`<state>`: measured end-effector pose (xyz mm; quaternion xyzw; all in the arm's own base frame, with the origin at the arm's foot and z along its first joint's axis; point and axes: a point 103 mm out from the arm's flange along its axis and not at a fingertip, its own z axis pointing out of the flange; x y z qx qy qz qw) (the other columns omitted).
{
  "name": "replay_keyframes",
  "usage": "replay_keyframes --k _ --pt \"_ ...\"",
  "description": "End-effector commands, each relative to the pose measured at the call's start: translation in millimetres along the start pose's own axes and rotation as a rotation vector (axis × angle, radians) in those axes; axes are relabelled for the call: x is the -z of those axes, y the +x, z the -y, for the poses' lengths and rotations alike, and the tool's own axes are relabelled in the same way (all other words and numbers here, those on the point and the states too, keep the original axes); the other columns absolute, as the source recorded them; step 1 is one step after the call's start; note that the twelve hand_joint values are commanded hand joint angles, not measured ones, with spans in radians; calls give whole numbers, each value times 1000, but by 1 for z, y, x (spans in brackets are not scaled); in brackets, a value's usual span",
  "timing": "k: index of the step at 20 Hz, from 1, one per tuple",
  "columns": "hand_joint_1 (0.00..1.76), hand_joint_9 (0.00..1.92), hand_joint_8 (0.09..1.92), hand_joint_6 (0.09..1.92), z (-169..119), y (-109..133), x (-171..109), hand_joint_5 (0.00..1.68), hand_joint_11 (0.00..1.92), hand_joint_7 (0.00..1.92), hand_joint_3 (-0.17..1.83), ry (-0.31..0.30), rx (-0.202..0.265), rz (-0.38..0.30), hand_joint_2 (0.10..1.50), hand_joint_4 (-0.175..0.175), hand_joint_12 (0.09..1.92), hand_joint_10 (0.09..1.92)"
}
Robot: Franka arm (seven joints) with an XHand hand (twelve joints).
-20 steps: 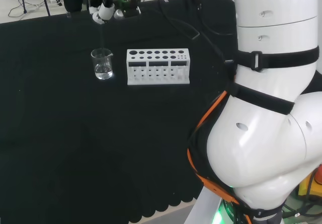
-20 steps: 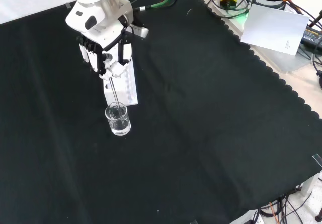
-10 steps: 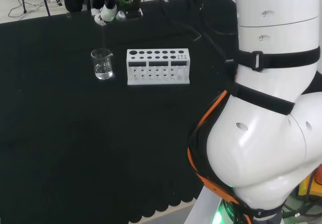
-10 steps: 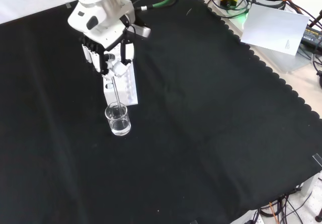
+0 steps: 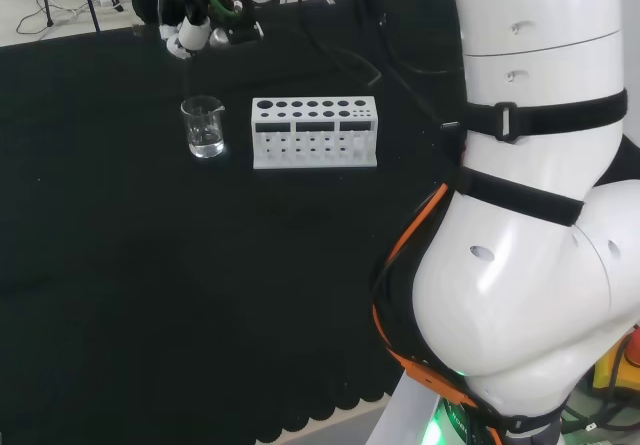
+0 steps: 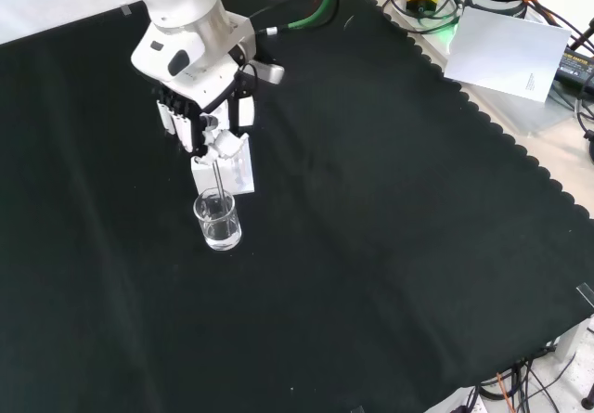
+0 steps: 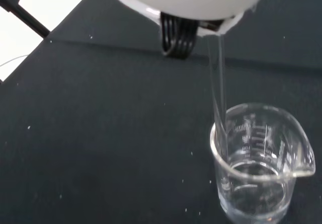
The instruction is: Stir in the beaker to the left of the white test tube rack with the glass rod.
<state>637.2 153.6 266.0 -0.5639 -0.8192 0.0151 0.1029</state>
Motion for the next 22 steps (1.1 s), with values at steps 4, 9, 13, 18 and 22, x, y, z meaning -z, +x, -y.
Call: replay_keyframes --k 4,9,13,18,22 --pt "1318 1651 982 725 -6 -34 14 1125 1269 1286 793 -19 -43 8 623 -175 951 908" --pt "1317 1650 982 724 9 -42 17 1125 1269 1286 791 -22 -59 17 624 -175 951 908" --pt "1317 1650 982 724 17 -36 16 1125 1268 1285 790 -16 -55 17 625 -175 952 909" --pt "1317 1650 983 725 13 -6 9 1125 1267 1285 790 -46 2 5 625 -175 952 910" --pt "1317 1649 983 725 12 -9 4 1124 1266 1285 789 -2 -18 22 626 -175 953 910"
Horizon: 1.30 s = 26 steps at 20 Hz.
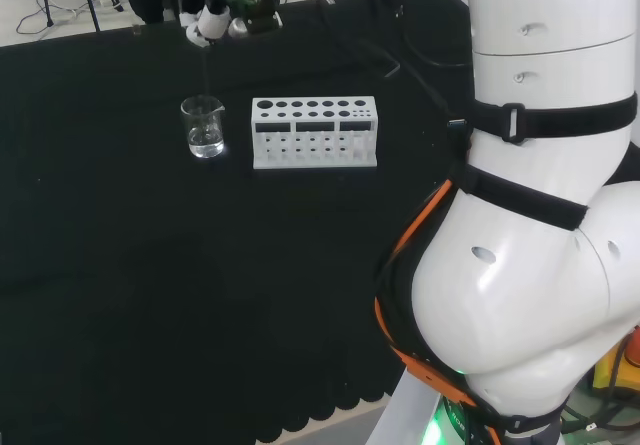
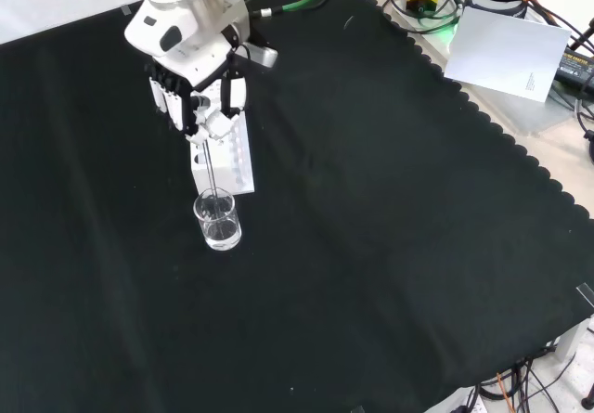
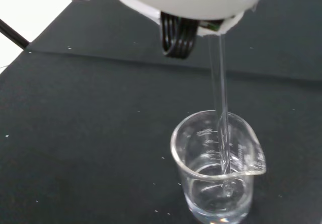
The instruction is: Stir in the beaker to the left of the white test tube rack with the glass rod.
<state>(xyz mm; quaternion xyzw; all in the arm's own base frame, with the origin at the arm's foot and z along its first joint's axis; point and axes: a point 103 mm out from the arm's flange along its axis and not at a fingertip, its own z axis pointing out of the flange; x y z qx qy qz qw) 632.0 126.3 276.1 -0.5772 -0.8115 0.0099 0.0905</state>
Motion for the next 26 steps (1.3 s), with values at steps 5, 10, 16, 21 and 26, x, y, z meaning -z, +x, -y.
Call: replay_keyframes --k 5,10,16,21,26 --pt "1317 1649 984 725 -24 19 -1 1124 1265 1284 789 37 22 20 626 -175 954 911" --pt "1317 1649 985 725 -31 -1 4 1123 1264 1284 788 18 -10 16 627 -175 955 911" --pt "1317 1648 986 726 -11 -30 6 1122 1263 1283 786 14 -57 16 628 -175 956 912" --pt "1317 1648 986 726 5 -35 11 1122 1263 1282 785 10 -75 17 629 -175 957 913" --pt "1317 1648 987 727 8 -8 5 1121 1262 1282 784 19 -45 19 630 -175 957 913"
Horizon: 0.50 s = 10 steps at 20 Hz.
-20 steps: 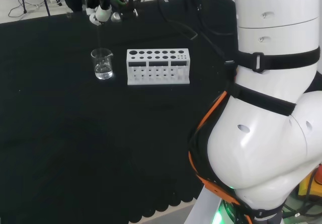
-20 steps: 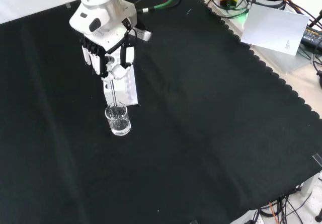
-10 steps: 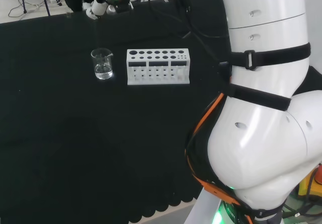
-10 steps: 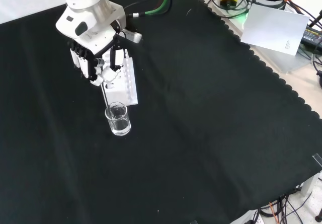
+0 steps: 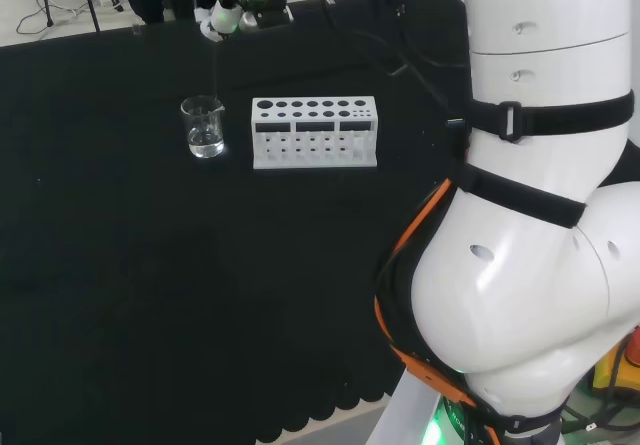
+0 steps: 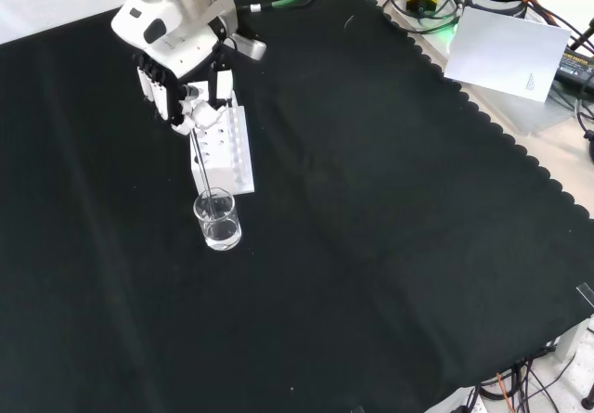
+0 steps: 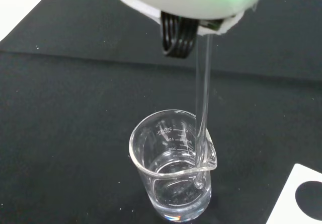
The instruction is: Stir in the beaker to the left of the white test tube rack with the glass rod.
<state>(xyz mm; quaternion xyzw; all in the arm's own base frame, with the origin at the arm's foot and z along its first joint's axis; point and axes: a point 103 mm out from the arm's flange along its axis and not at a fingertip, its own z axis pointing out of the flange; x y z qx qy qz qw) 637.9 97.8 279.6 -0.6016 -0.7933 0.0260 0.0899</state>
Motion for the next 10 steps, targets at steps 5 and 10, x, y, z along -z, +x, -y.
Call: replay_keyframes --k 5,10 --pt "1317 1647 987 727 -9 51 -12 1120 1261 1281 784 18 62 9 630 -175 958 914" --pt "1317 1647 988 728 -21 59 -11 1120 1261 1281 783 56 14 35 631 -175 958 914"
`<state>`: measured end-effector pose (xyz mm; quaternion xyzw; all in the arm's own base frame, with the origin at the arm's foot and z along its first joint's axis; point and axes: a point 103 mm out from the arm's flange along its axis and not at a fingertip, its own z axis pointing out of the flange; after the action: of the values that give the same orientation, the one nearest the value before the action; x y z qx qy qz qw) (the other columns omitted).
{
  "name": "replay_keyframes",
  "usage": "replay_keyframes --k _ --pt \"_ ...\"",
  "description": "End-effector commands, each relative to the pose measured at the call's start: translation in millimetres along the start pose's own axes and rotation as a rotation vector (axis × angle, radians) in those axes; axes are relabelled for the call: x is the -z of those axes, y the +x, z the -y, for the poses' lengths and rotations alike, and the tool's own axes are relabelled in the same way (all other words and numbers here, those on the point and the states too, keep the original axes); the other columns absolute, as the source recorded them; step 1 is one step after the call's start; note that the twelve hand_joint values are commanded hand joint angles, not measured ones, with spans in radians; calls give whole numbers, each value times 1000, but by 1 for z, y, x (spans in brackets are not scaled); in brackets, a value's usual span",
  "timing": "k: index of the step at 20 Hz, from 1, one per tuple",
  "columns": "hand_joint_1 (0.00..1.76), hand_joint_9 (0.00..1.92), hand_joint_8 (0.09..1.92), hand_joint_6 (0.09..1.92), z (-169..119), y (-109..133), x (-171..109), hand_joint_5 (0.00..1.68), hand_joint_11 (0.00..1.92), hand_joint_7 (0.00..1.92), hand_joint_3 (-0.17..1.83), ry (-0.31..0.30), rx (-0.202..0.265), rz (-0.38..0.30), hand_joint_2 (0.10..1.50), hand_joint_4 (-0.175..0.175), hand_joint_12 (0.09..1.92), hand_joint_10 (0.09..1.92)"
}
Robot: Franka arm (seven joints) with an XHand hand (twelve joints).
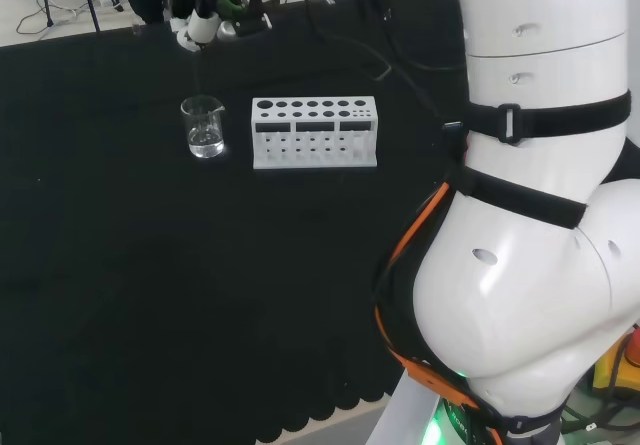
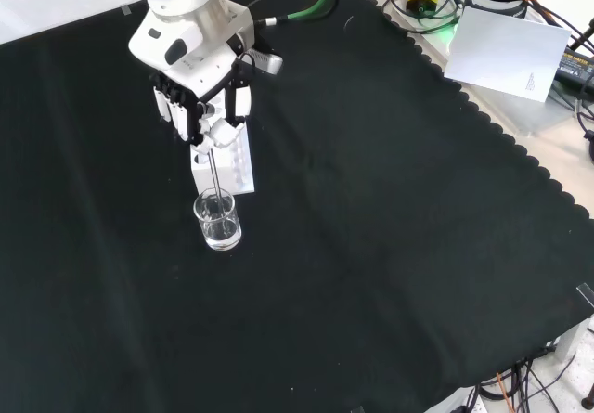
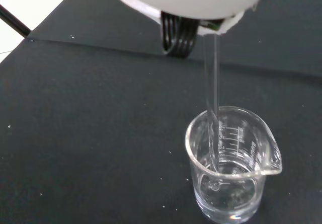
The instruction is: Stir in the beaker to the left of the white test tube rack with the glass rod.
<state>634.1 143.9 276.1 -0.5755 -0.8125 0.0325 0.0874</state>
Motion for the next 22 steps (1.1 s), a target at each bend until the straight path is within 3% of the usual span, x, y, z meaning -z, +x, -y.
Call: replay_keyframes --k 1,8,14,17,19,20,22 --pt "1317 1647 988 728 -9 6 -2 1120 1261 1281 783 46 -53 27 631 -175 958 914" --pt "1317 1647 989 728 -3 -37 9 1119 1261 1280 781 -19 -48 -7 632 -175 959 915" --pt "1317 1647 990 728 8 -51 7 1119 1259 1279 780 -21 -82 -12 633 -175 960 915" --pt "1316 1647 991 728 12 -34 4 1119 1259 1279 779 -14 -62 9 633 -175 960 915" --pt "1283 1657 974 737 14 -20 3 1179 1267 1376 818 15 -129 35 596 -175 963 912" --pt "1255 1669 936 752 14 -15 2 1226 1275 1467 860 25 -125 32 561 -175 962 901" --pt "1292 1664 951 722 11 -1 3 1172 1268 1364 812 21 -101 24 600 -175 955 890"
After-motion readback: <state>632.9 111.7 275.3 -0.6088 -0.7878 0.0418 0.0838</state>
